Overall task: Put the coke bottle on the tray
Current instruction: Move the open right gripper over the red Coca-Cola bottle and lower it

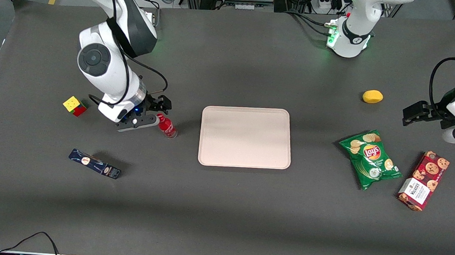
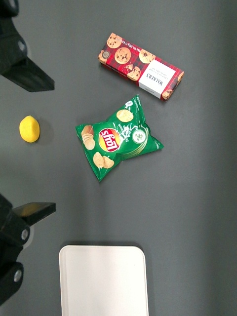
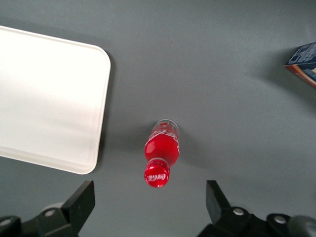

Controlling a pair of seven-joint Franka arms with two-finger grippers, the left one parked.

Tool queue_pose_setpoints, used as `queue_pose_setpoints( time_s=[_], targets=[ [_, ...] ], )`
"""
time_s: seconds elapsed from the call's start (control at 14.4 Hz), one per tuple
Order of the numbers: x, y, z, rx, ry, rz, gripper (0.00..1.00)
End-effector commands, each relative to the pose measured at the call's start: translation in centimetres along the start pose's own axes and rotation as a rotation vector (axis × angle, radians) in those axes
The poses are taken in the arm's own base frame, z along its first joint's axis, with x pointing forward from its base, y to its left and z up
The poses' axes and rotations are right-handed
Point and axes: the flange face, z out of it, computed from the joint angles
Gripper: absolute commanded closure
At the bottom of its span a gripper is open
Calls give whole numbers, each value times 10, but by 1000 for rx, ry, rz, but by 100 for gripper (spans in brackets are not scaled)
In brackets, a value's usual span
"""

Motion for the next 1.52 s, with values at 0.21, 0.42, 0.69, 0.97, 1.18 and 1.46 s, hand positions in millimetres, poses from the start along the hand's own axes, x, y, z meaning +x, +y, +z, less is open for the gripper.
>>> queue_pose_setpoints(
  time_s=[0.21,0.42,0.69,0.97,1.18,1.46],
  targets=[
    [10,1,54,17,-63,26,0],
    [11,2,67,14,-86,29,0],
    [12,2,85,12,-116,33,0],
    [11,3,98,7,-139,34,0],
    [6,4,102,3,-154,33,0],
    [-4,0,108,-1,-172,24,0]
  ],
)
